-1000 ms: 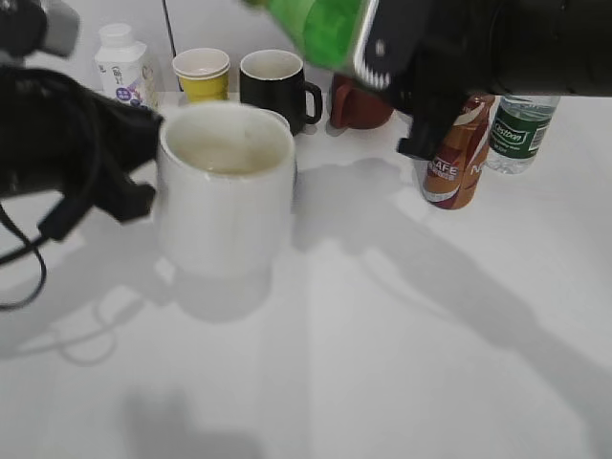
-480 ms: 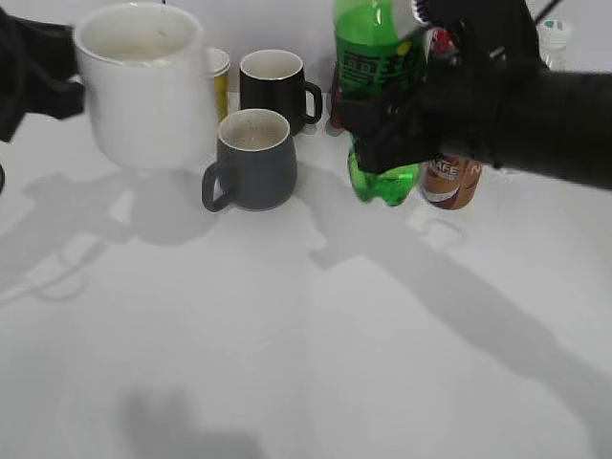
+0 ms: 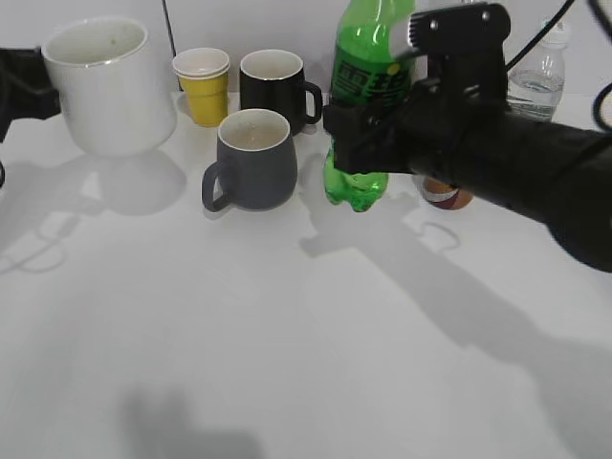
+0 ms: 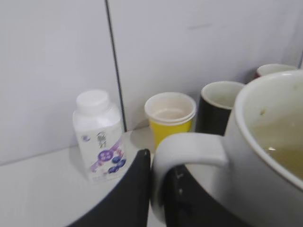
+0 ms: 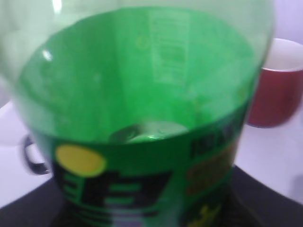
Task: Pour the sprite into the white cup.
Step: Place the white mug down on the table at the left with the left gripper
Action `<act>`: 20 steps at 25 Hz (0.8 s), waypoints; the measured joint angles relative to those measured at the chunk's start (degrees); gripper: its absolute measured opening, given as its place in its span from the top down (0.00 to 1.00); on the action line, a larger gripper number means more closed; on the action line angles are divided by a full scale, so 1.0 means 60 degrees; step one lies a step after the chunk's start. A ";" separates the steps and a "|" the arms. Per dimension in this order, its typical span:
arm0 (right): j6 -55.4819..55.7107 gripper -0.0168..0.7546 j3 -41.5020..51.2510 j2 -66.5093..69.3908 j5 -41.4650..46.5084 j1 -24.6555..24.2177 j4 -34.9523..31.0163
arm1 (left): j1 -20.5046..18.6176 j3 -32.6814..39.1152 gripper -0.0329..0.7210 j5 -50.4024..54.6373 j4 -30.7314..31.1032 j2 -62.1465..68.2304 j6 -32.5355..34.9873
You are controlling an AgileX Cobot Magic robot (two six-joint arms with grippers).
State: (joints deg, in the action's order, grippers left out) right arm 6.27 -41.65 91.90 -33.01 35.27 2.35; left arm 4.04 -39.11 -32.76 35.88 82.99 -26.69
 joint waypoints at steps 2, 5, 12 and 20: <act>0.0000 0.47 0.0000 0.0239 -0.0290 -0.0022 -0.0053 | -0.0234 -0.0008 0.89 -0.0219 0.0031 0.0335 0.0028; 0.0000 0.47 0.0000 0.0488 -0.0401 -0.0197 -0.0061 | -0.0603 -0.0018 0.89 -0.0327 0.0040 0.0840 0.0263; 0.0000 0.47 0.0000 0.0913 -0.0782 -0.0744 -0.0235 | -0.0898 -0.0028 0.89 -0.1743 0.0020 0.2221 0.1258; 0.0000 0.47 -0.0017 0.1283 -0.1144 -0.0751 0.0317 | -0.1106 -0.0037 0.89 -0.2863 -0.0132 0.3569 0.1972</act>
State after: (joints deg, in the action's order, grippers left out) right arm 6.27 -41.75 99.60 -39.87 30.76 4.25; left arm -2.60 -39.33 -49.94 35.09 104.40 -14.86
